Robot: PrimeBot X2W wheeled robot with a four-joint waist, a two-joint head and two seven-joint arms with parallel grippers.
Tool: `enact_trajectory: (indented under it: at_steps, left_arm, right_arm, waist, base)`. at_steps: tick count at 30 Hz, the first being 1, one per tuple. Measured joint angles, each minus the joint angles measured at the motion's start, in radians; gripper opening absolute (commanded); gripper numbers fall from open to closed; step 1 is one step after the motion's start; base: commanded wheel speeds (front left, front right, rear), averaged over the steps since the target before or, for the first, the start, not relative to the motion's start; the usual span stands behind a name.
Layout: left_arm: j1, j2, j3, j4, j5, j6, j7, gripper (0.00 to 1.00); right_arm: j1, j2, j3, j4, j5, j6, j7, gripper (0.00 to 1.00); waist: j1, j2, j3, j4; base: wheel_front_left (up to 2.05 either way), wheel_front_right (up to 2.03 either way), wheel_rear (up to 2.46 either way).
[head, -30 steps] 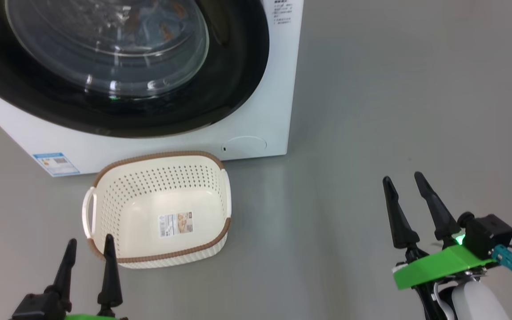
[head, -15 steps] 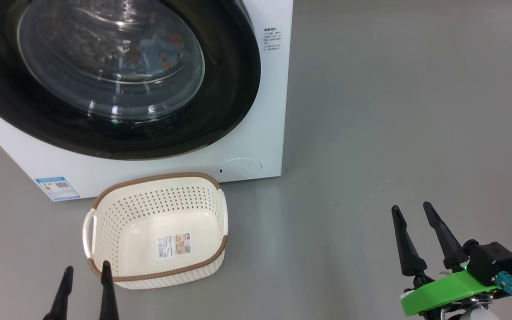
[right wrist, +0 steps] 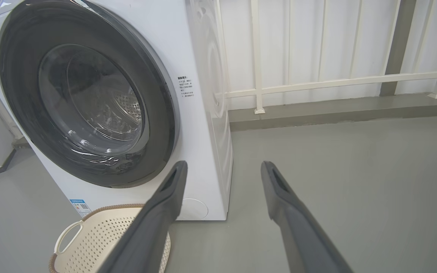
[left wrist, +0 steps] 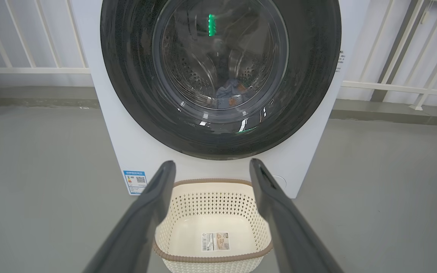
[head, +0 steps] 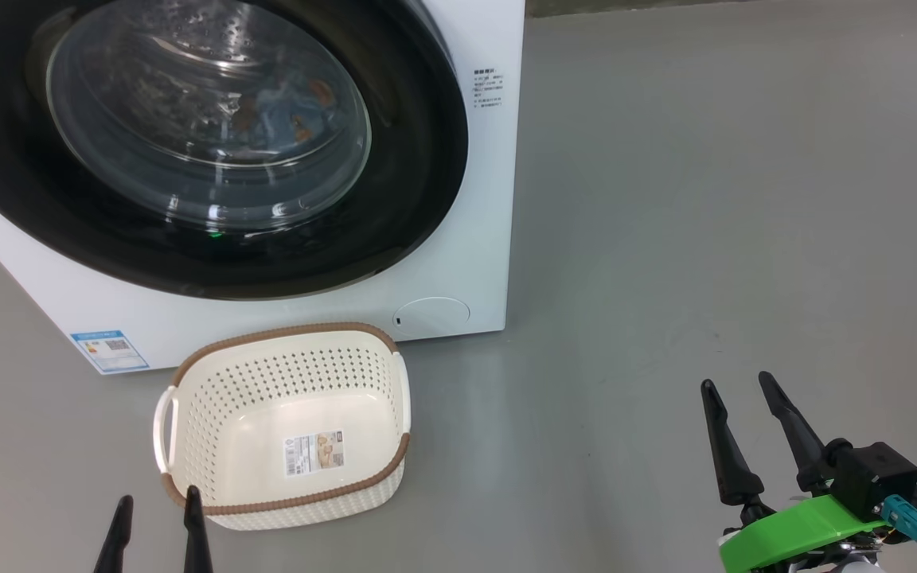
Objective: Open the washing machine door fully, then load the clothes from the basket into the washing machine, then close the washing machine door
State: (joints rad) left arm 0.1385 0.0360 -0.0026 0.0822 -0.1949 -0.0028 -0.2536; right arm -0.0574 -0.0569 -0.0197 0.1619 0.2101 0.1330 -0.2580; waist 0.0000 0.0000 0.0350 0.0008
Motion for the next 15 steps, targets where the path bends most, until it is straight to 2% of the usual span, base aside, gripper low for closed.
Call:
enact_trajectory:
  at_steps: [15]
  left_arm:
    - [0.021,0.001,-0.003,0.000,0.000,0.008,0.000,1.00]
  right_arm:
    - [0.018,0.006,-0.022,-0.001,-0.027,0.000,0.000,1.00]
  waist:
    - [0.0000,0.0000,-0.018,0.003]
  base:
    - [0.00,0.00,0.00]
